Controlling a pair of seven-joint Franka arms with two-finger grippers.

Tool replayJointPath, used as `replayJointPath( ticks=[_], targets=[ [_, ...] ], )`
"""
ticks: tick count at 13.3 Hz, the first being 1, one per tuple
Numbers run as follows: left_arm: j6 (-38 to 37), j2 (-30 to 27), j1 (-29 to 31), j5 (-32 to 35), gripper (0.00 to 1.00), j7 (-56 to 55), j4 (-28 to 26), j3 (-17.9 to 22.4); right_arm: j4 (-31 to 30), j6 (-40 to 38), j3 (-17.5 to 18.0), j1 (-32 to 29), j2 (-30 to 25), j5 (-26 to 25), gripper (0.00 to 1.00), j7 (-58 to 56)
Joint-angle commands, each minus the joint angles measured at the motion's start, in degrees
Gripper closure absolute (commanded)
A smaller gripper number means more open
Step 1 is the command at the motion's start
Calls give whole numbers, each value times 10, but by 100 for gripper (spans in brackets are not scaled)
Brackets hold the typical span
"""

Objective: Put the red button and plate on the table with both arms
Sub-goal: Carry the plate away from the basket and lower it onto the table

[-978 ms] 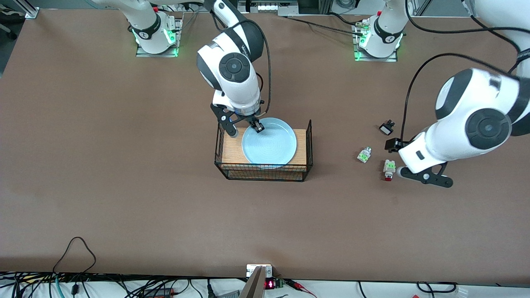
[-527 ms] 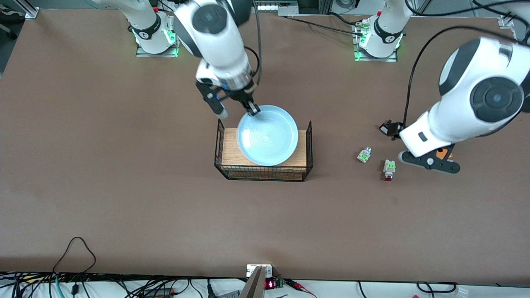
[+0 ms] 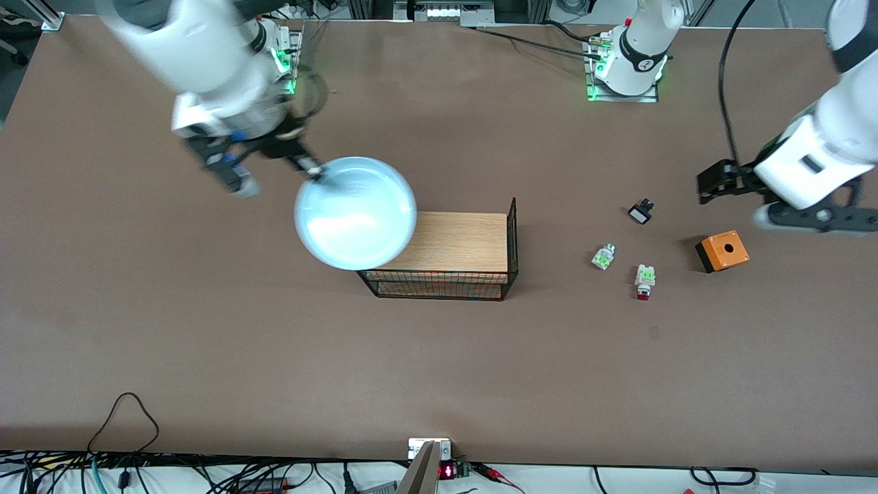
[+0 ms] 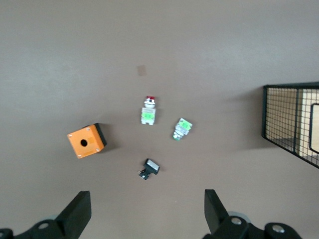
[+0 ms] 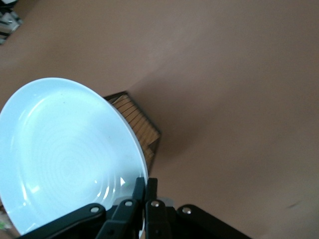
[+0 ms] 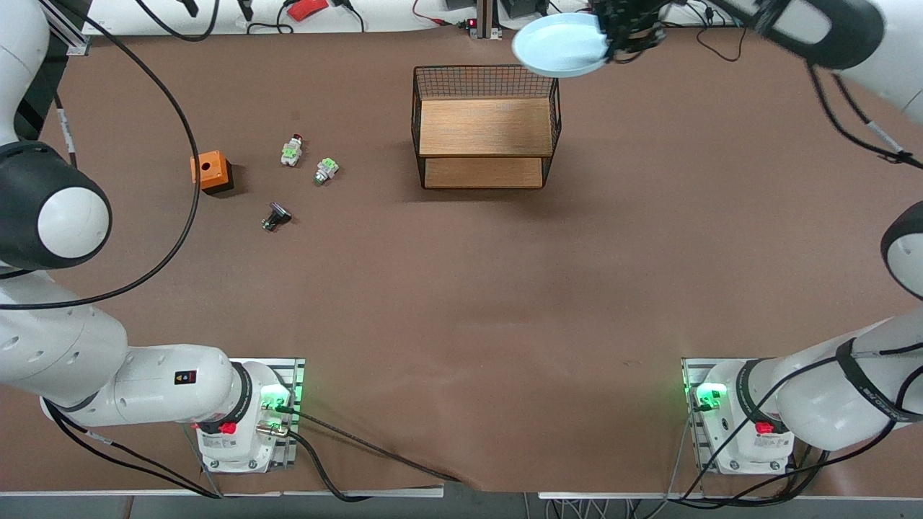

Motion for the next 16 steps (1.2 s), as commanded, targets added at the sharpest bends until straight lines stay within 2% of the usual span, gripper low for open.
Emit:
replayJointPath(
  ticks=[1,3,5,8,13,15,16],
  targets=[
    [23,-68,-38,-12,0,13,-79,62,-17,-34,9,-96,-9,12,100,-168],
    [58,-118,-39,-13,0,16,-152,89,-52,-44,9,-152,-13,5,100,-293],
    [70,-130,-40,-14,0,18,-165,104,-99,-29,9,-212,-13,0,100,-417],
    [52,-129,-32,-13,0,22,-165,103,-195,73,9,-258,-14,-2,100,-532],
    [48,-127,-33,-12,0,22,-155,96,-369,314,8,-281,-9,-3,100,-647],
    [44,-126,-33,-14,0,18,-155,96,-419,387,8,-288,-2,-3,100,-697],
    [41,-125,-33,-19,0,16,-155,96,-427,395,8,-296,3,-3,100,-721]
  ],
)
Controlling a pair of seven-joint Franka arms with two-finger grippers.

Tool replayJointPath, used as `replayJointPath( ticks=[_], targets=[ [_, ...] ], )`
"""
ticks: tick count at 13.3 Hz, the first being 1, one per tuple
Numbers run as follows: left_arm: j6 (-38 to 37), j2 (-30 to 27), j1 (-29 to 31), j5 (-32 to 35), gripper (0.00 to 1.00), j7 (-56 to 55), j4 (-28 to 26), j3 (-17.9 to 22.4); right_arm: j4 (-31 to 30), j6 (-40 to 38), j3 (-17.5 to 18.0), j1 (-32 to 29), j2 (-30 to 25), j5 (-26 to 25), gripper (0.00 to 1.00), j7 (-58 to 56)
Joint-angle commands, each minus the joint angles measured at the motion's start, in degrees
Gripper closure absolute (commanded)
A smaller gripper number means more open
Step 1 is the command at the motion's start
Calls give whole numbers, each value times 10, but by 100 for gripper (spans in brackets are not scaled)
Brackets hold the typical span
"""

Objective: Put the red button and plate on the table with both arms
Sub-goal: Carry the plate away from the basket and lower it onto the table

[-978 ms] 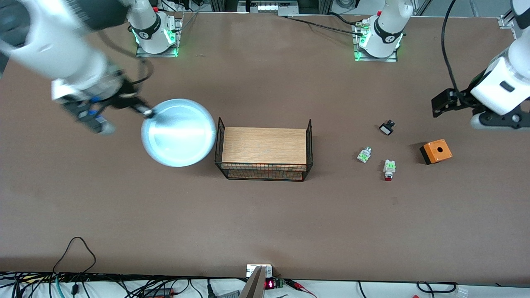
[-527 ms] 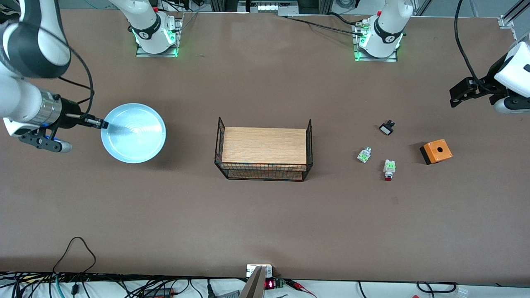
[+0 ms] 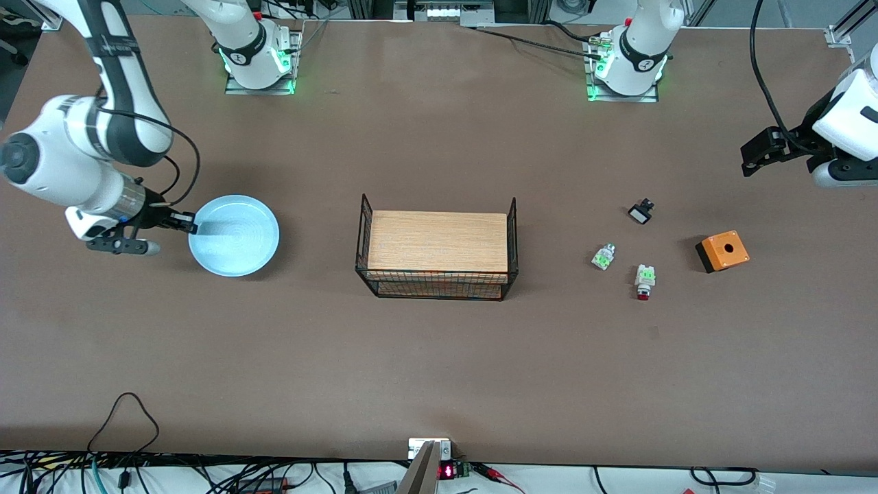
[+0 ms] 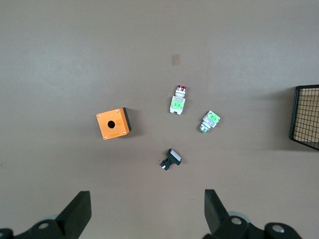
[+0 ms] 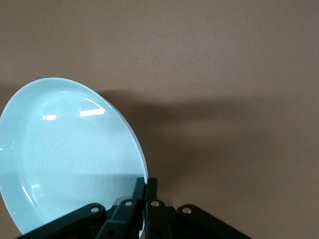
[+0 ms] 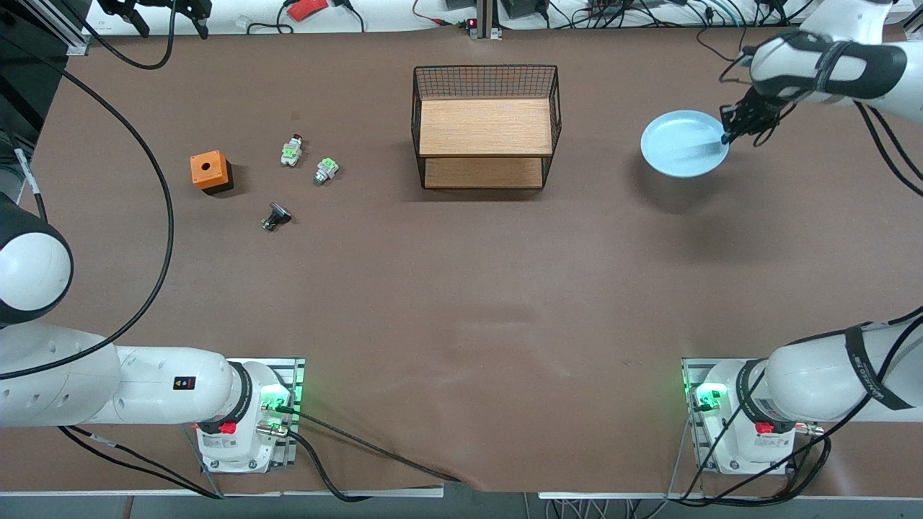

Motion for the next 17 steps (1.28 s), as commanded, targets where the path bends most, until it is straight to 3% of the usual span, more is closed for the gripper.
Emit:
replayJointPath(
  ticks=[1,7,8,9,10,13,17],
  targets=[
    [-9,-7,0,-30,0,8,7,2,-35,32,12,-32,-1,-2,100,-71],
    [-11,-5,0,-47,0,11,15,4,-35,65,12,-78,60,-2,99,-157],
    [-11,-2,0,-47,0,11,15,3,-34,62,12,-79,60,-1,86,-154],
    [-11,-2,0,-47,0,11,16,3,-32,61,12,-75,56,0,12,-147],
    [-11,-2,0,-47,0,11,16,3,-26,60,13,-73,50,0,0,-147],
    [-11,-2,0,-47,0,11,16,4,28,-16,14,-62,35,5,0,-137],
    [-16,6,-5,-38,0,9,16,1,142,-169,14,-8,18,0,0,-9]
  ],
)
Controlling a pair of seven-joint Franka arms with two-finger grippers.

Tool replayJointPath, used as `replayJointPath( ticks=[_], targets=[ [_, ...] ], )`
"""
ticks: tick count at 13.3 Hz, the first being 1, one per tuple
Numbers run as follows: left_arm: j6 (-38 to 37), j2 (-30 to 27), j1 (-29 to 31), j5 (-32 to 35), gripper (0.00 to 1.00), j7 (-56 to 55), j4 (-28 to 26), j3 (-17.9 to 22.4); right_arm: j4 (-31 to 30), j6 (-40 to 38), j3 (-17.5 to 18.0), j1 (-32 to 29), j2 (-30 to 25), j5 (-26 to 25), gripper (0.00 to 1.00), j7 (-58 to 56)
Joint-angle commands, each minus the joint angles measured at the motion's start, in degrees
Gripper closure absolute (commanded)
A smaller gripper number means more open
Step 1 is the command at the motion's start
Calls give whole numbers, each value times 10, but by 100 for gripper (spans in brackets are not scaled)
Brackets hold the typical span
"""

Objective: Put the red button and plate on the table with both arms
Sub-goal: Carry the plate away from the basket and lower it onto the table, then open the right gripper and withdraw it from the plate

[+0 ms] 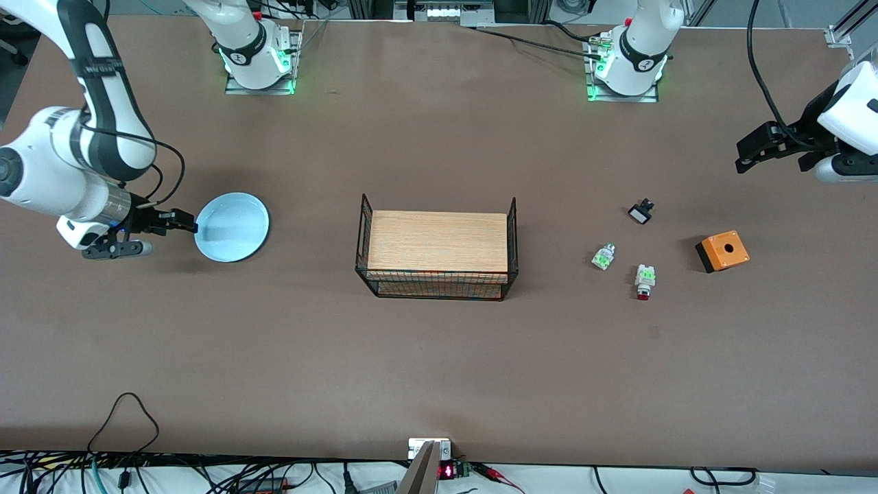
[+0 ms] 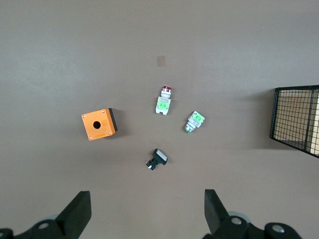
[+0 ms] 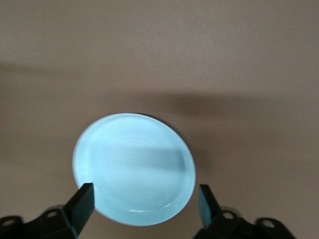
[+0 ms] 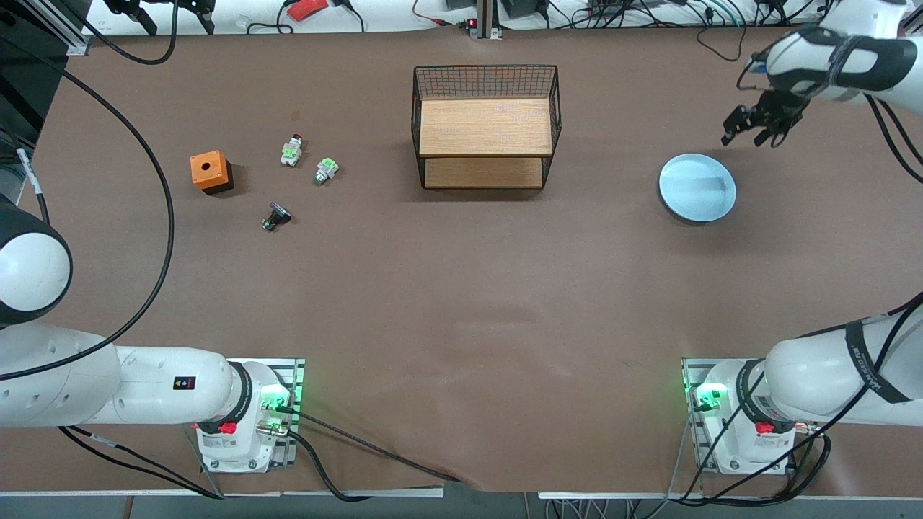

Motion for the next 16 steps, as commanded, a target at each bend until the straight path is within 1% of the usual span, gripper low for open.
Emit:
replayJointPath(
  ticks=[1,2,4,7,9,11,12,14,16],
  targets=[
    [-15,7,-1,-3,0,11,16,1,74,-90,-1,38,-12,-3,0,77],
    [-16,10,1,-8,0,11,30,4,103,-122,-1,50,-15,-15,0,95],
    [-17,15,0,-11,0,9,37,7,176,-198,-1,74,-20,-61,0,119],
    [-17,15,2,-10,0,9,37,7,294,-306,-1,80,-23,-84,0,126],
    [-17,15,2,-7,0,9,39,7,337,-355,-7,78,-37,-94,0,120],
    [-17,15,2,-10,0,9,39,7,338,-363,-31,77,-60,-96,0,102],
    [-17,15,2,-10,0,9,39,7,336,-368,-35,75,-63,-97,0,83],
    [-17,15,2,-8,0,8,39,6,328,-372,-35,72,-65,-96,0,83],
    [-17,15,1,-9,0,8,40,5,289,-363,-34,74,-94,-95,0,84]
  ],
)
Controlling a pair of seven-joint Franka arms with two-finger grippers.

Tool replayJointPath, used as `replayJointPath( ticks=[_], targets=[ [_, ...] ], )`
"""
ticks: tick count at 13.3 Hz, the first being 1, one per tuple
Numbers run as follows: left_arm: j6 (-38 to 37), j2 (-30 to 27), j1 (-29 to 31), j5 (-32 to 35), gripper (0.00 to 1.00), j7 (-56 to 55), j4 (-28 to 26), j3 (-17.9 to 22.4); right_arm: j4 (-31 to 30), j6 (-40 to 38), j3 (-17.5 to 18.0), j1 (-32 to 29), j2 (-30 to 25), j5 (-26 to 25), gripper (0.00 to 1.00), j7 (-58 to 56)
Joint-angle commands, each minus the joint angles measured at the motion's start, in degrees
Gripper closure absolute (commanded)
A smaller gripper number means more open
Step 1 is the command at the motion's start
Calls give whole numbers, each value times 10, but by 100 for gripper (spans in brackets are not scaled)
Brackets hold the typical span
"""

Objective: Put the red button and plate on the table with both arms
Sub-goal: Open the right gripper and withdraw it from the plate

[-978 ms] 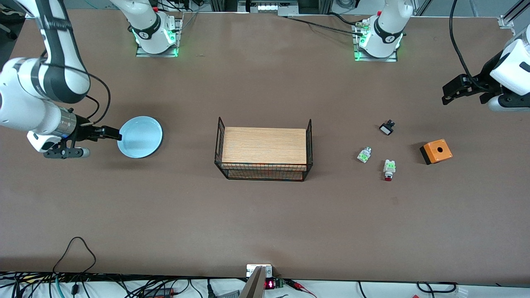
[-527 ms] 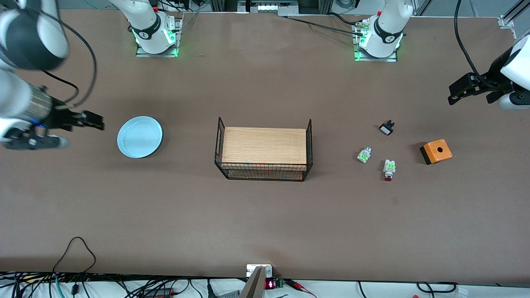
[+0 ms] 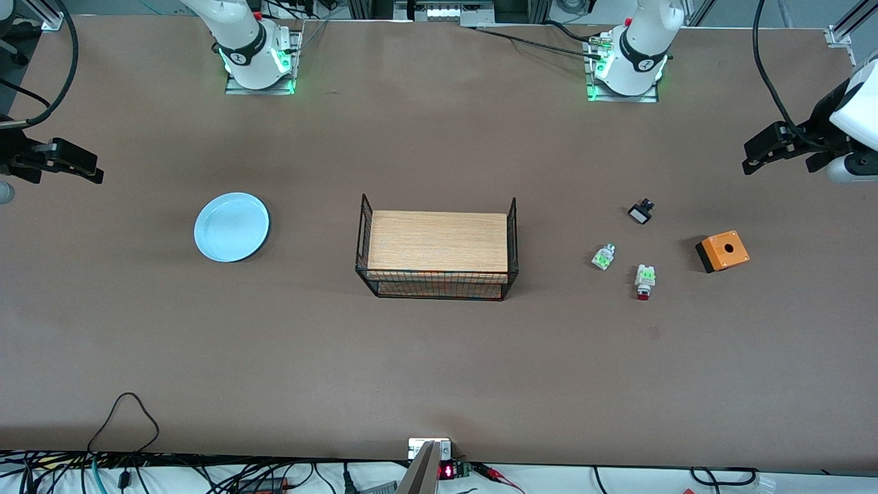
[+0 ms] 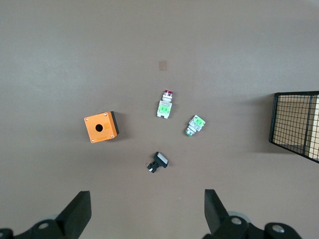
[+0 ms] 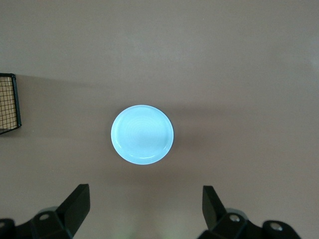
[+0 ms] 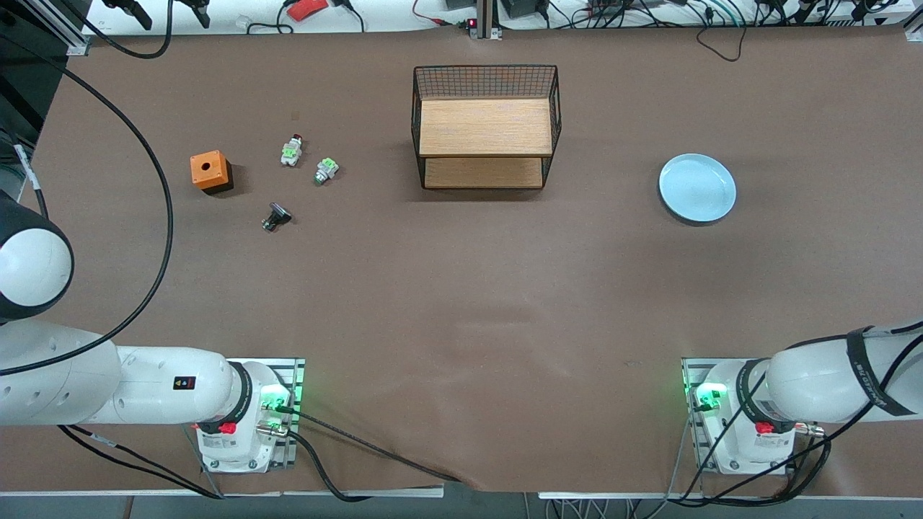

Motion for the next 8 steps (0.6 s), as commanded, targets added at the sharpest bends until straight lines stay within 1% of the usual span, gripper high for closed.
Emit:
replayJointPath(
  ticks=[1,3,8],
  targets=[
    [-15,9,1,-9,0,8,22,-1,-50,2,3,4,-38,-6,0,-1],
    [-15,11,0,-8,0,8,22,-3,-53,2,5,4,-42,-7,0,29],
    [-20,18,-9,-3,0,8,23,-10,-51,-4,3,-1,-42,-2,0,25]
  ],
)
